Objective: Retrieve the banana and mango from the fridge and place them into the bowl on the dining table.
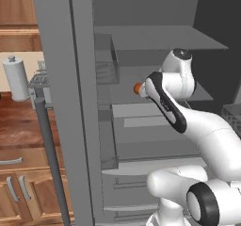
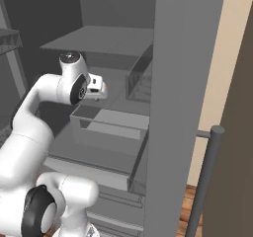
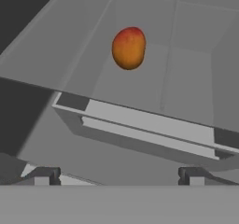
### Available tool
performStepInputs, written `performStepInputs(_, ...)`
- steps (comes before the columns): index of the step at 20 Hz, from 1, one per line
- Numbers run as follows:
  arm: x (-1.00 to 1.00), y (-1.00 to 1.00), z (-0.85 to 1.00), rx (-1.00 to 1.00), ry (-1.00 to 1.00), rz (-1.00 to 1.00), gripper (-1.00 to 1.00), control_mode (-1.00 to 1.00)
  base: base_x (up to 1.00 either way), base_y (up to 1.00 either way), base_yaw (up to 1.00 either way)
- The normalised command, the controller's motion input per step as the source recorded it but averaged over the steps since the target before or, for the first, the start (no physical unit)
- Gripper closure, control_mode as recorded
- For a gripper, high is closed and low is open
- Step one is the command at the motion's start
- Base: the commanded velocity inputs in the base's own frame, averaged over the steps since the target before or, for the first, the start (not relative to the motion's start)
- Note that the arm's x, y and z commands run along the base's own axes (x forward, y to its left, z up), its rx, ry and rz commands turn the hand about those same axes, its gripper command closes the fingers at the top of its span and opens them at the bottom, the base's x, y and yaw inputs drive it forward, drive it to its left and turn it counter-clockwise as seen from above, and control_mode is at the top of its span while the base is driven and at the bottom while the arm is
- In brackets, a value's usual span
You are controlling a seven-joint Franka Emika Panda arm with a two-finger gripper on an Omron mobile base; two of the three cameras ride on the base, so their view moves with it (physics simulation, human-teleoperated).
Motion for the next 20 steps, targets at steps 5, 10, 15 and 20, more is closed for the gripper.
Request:
performStepInputs(5,0.58,0.00,-0.09,0.00,-0.02,0.00,-1.00,-1.00,0.00,0.00,0.00)
performStepInputs(10,0.44,0.00,-0.10,0.00,-0.01,0.00,-1.00,-1.00,0.00,0.00,0.00)
performStepInputs(15,0.37,0.00,-0.15,0.00,0.00,0.00,-1.00,-1.00,0.00,0.00,0.00)
performStepInputs(20,0.37,0.00,-0.16,0.00,0.00,0.00,-1.00,-1.00,0.00,0.00,0.00)
